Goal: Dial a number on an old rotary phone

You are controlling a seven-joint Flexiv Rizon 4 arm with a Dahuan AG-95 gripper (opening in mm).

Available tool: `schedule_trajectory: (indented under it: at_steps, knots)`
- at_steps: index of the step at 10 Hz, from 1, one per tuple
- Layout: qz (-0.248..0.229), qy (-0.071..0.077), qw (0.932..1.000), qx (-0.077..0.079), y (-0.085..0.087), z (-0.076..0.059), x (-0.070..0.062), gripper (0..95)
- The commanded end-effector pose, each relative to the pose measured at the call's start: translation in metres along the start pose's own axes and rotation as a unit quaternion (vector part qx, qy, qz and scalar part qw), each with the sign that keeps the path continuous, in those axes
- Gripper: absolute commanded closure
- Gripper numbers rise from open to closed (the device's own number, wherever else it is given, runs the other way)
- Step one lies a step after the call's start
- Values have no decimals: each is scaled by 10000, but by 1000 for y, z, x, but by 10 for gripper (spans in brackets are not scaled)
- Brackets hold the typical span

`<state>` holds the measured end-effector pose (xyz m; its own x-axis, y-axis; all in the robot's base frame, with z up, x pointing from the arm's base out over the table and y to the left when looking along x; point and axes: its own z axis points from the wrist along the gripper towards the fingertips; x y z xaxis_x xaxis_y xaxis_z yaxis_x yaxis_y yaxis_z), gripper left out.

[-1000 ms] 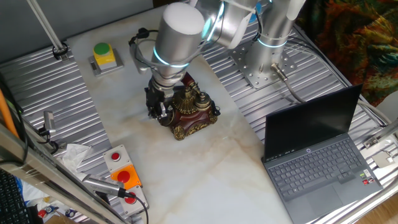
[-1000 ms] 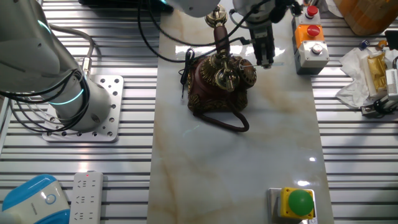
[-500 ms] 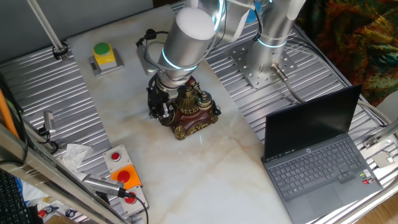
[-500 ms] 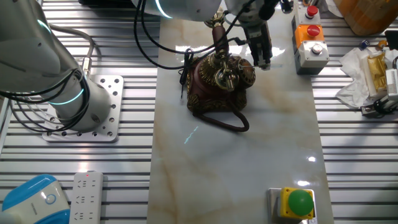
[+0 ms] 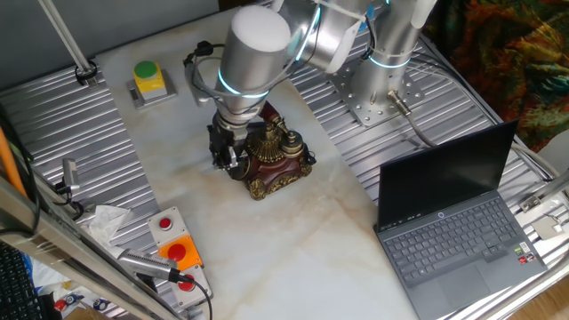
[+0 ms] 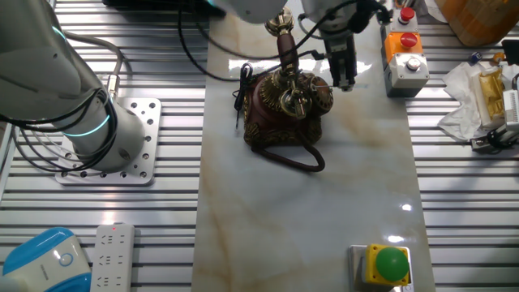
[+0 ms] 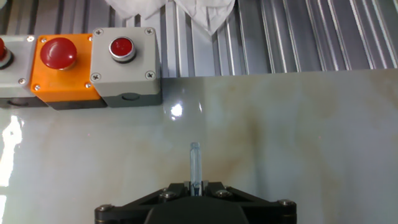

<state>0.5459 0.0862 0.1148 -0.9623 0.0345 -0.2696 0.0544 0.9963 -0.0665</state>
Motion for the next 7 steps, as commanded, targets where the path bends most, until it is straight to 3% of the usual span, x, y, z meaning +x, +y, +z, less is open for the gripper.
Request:
schedule_trajectory:
  at_steps: [1,5,7]
  knots:
    - [-38,-45,10000,15,0,10,-2,950]
    - [-33,231,9997,25,0,12,-4,950]
    - [-13,259,9996,61,0,12,-4,950]
